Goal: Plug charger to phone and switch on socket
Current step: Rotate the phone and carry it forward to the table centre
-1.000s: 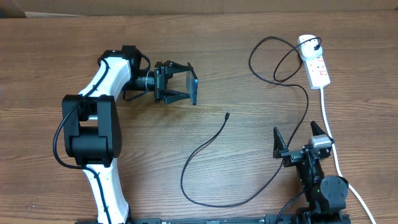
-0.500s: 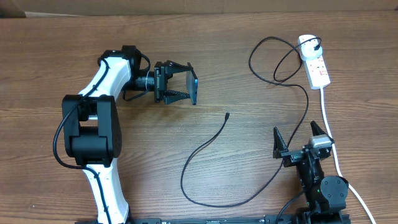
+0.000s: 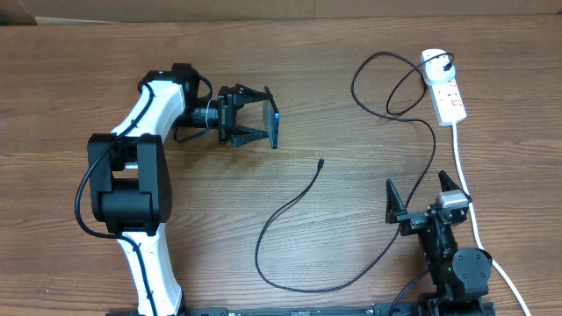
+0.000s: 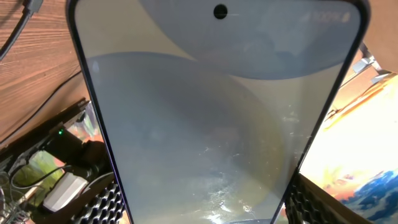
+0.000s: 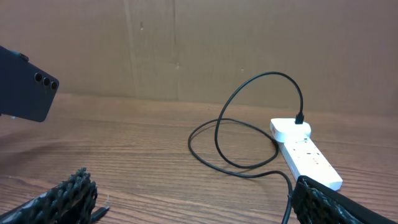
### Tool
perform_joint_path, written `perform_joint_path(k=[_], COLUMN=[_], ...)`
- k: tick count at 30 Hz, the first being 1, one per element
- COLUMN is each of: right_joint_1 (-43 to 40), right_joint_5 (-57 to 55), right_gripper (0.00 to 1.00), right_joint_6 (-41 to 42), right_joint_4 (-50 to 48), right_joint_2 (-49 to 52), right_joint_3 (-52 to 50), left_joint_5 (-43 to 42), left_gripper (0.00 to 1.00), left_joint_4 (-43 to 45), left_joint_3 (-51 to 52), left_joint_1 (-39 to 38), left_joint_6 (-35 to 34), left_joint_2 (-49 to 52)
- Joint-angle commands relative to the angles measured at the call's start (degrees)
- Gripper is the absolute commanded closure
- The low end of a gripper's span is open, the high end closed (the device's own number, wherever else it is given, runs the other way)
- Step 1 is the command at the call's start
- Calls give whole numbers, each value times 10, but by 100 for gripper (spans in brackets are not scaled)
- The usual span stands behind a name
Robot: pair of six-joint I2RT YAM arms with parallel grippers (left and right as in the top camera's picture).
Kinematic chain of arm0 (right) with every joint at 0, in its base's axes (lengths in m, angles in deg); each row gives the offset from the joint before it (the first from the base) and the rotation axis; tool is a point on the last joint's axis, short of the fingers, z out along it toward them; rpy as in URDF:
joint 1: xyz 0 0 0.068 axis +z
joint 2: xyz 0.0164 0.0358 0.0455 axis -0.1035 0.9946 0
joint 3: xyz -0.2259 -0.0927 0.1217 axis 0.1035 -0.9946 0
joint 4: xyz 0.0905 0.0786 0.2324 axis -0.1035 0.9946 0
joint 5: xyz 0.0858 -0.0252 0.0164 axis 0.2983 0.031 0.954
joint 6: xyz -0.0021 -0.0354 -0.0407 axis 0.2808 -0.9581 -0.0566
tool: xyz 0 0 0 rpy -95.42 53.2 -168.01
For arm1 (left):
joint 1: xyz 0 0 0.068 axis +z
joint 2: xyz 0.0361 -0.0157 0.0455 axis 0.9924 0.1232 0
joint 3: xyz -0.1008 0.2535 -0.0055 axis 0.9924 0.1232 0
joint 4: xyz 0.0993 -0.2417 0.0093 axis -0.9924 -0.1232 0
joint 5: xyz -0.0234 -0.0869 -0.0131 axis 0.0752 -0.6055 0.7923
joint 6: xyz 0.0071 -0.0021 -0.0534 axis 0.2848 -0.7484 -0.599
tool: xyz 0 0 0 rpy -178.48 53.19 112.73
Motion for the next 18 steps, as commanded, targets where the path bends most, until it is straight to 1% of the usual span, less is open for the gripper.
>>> perform_joint_path(k=[1,9,18], right_joint_1=[3,3,3], right_joint_5=[-2,-2,-2], right_gripper=[0,0,0], right_joint_6=[-1,-1,-1], right_joint_4=[-3,-3,-3], right_joint_2=[-5,-5,-5], right_joint_3=[-6,-6,-6], left_joint_5=[-19,85,265], left_gripper=[32,31,33], left_joint_4=[2,23,73], left_joint_3=[-15,-15,-15], left_joint_1=[-4,-3,-4], left_joint_6=[16,0,-75], left_joint_2=[4,4,4])
